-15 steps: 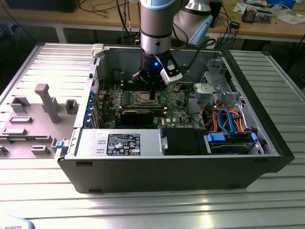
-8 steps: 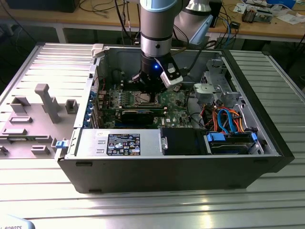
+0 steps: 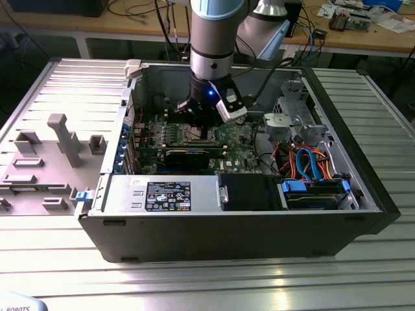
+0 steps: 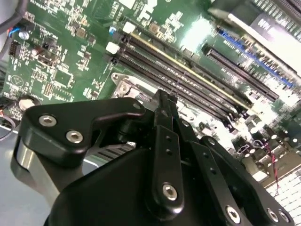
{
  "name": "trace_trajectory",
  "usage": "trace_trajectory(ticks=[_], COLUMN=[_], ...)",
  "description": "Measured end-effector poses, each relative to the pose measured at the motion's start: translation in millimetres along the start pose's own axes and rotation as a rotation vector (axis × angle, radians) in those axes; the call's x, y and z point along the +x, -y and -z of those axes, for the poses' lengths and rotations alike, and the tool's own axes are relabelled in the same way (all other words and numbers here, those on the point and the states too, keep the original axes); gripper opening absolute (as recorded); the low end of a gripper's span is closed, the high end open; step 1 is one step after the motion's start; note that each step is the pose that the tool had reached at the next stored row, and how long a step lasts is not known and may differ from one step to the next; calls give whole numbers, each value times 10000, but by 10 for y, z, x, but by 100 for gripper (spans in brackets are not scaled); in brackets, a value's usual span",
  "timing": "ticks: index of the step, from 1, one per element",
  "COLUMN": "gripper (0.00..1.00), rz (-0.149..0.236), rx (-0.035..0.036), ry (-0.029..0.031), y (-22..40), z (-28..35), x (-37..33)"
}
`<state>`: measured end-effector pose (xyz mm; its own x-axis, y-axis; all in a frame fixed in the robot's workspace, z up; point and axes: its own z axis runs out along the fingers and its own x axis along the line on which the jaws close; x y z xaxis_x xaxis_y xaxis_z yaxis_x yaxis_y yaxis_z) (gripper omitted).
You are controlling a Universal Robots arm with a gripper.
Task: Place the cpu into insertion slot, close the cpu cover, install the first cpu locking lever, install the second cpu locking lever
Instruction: 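Install the second cpu locking lever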
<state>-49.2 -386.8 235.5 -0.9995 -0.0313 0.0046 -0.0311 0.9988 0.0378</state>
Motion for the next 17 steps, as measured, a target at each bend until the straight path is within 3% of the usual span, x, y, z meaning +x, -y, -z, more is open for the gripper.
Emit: trace_trajectory(ticks=[1, 2, 3, 16, 17], gripper=[11, 11, 11, 11, 11], rz=[-1, 9, 14, 18, 18], rx=[-76, -221, -253, -292, -329], ry=[1, 6, 6, 6, 7], y=[12, 29, 35, 37, 37], z=[0, -1, -2, -8, -8], x=[14, 63, 101, 120, 120])
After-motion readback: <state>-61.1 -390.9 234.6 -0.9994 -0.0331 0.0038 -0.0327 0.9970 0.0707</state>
